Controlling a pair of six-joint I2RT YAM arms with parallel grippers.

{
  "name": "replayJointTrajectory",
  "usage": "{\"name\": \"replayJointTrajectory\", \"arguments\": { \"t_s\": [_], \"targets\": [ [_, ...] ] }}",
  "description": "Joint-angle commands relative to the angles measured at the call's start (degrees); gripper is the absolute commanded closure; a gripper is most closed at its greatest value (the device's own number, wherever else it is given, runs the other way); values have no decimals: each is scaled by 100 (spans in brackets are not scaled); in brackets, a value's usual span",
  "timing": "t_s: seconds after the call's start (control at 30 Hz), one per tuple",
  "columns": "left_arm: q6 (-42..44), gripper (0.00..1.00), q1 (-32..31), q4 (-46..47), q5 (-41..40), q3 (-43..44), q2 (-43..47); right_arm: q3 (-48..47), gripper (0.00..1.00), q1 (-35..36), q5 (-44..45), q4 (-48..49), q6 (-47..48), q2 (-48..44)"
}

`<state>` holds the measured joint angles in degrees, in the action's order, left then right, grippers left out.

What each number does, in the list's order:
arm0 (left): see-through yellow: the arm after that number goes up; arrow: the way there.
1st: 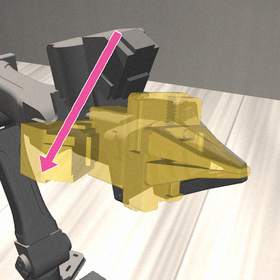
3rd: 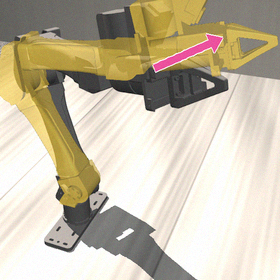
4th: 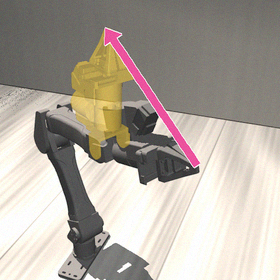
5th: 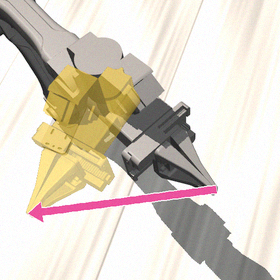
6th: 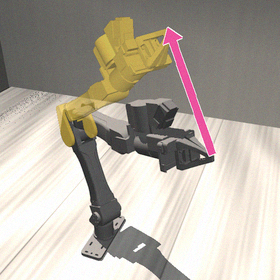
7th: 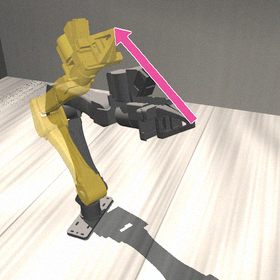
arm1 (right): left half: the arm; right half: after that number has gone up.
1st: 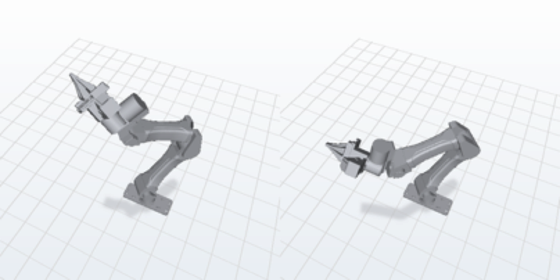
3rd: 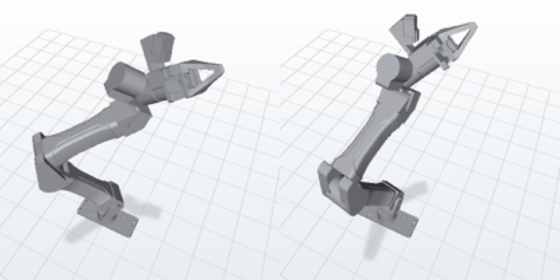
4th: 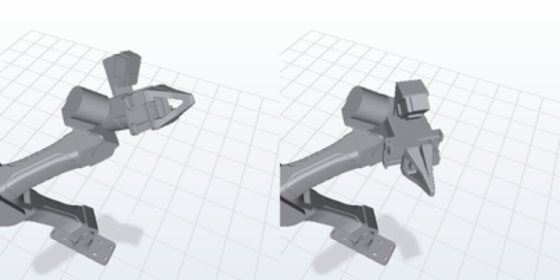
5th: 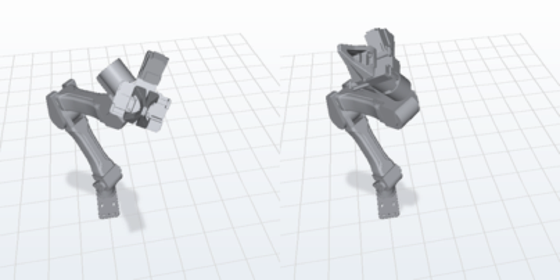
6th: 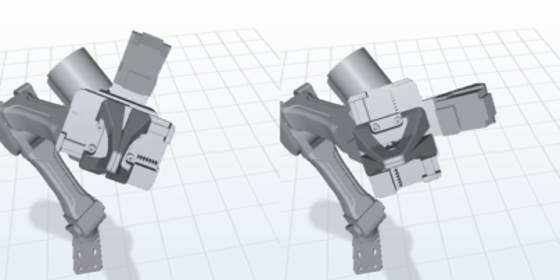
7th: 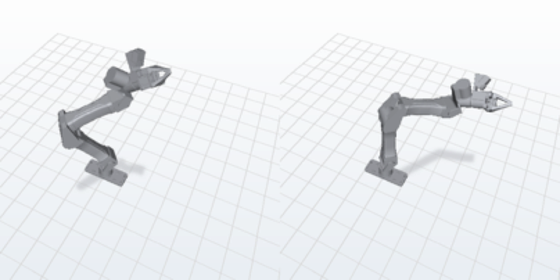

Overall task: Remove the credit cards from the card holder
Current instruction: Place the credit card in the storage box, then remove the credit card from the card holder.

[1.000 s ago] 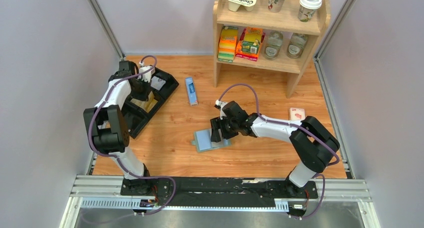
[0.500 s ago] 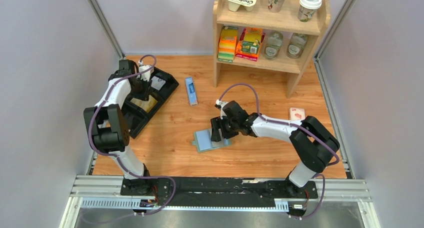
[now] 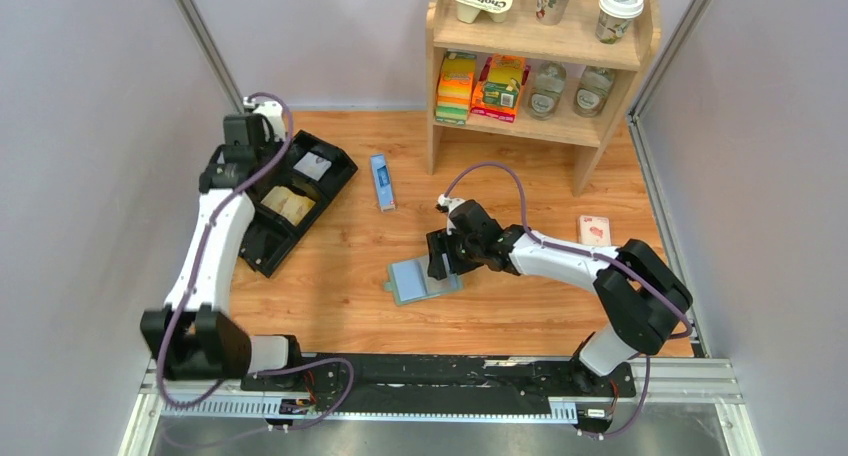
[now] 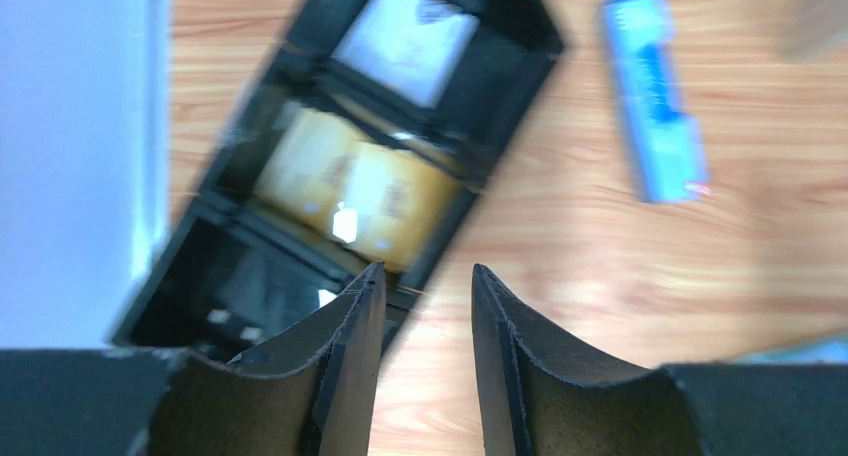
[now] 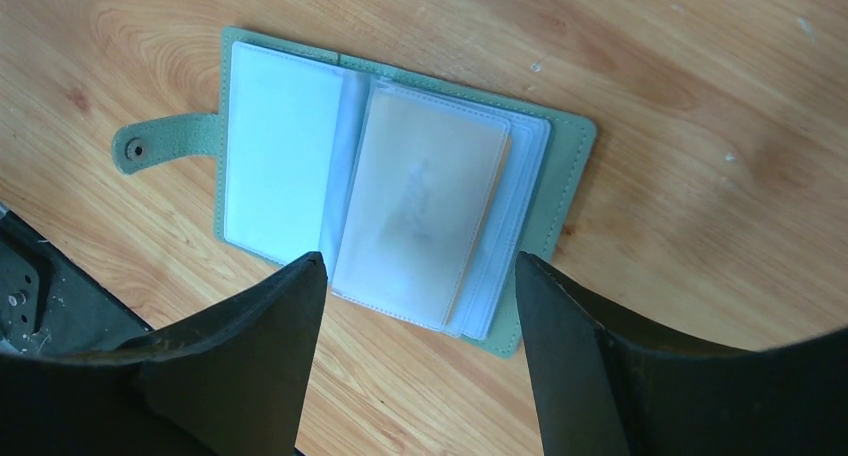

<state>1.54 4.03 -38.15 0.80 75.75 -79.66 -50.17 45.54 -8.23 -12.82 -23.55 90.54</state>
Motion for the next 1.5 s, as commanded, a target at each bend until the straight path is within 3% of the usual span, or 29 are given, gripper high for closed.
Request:
{"name": "replayJointTrajectory", "arguments": {
  "t_s": [0.0,0.07,0.23,0.53,0.93,1.47],
  "targets": [
    [-1663,55,-1332,70,-589,-972,1475,-168,27,-36,453,-203,-35,-327],
    [-2663,55,-1815,254,-589,-1596,2030,-195,27,-36,541,-273,-71,-370],
    [-3870,55,-2995,501,-783,-2808,2884,-291,30,-19,568,-519,-115,-397],
    [-4952,55,-4743,1564,-1073,-3724,2641,-388,45,-28,463,-827,-352,-353],
    [-5234,56,-5123,2935,-1021,-4313,1243,-696,53,-28,182,-916,-580,112],
    [-5445,57,-5281,3129,-800,-4595,416,-713,57,-19,-354,-572,-704,834]
  ]
}}
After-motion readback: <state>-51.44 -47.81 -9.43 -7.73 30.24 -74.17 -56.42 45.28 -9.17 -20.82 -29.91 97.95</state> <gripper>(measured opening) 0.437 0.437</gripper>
